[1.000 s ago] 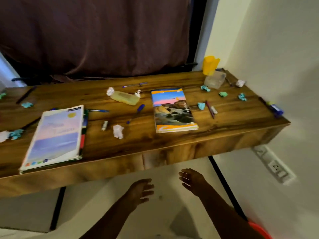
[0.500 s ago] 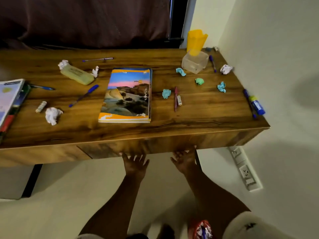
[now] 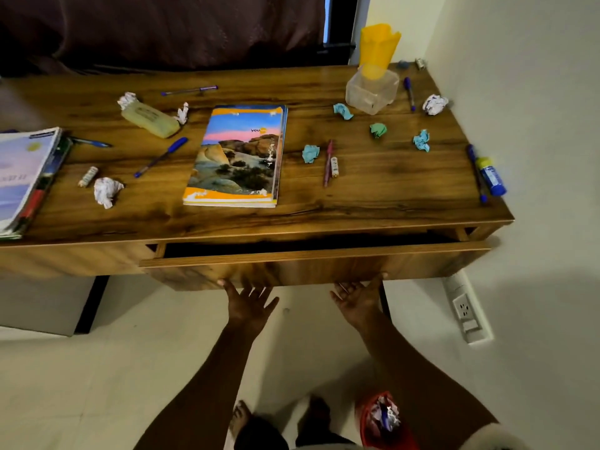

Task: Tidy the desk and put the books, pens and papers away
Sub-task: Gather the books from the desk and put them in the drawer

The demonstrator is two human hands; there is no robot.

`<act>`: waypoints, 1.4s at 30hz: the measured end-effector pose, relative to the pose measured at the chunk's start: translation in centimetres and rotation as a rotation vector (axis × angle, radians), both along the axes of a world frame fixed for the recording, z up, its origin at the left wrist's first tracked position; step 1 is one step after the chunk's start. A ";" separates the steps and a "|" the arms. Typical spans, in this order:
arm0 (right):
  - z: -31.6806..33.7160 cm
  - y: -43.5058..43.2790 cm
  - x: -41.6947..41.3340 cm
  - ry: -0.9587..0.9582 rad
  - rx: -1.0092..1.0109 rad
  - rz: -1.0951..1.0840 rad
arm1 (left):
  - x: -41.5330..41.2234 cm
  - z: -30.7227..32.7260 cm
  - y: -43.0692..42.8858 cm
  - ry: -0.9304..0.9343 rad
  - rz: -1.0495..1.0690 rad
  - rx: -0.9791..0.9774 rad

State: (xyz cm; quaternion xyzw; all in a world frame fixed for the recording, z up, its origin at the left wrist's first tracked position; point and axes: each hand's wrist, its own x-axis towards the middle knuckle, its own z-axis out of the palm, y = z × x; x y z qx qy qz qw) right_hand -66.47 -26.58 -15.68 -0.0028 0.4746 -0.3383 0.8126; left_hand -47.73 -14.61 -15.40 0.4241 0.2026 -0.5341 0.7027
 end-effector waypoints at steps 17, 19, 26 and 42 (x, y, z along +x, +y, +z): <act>7.0 3.9 0.4 1.716 -1.666 0.851 | -0.6 6.7 3.8 -2.241 -0.823 0.762; 7.8 4.7 -0.2 1.717 -1.656 0.876 | -0.7 7.1 4.7 -2.252 -0.863 0.746; 7.7 10.9 -3.3 1.702 -1.626 0.892 | -3.3 6.9 10.9 -2.306 -0.916 0.694; 9.5 19.5 -6.1 1.645 -1.469 0.883 | -7.4 8.6 18.7 -2.159 -0.916 0.568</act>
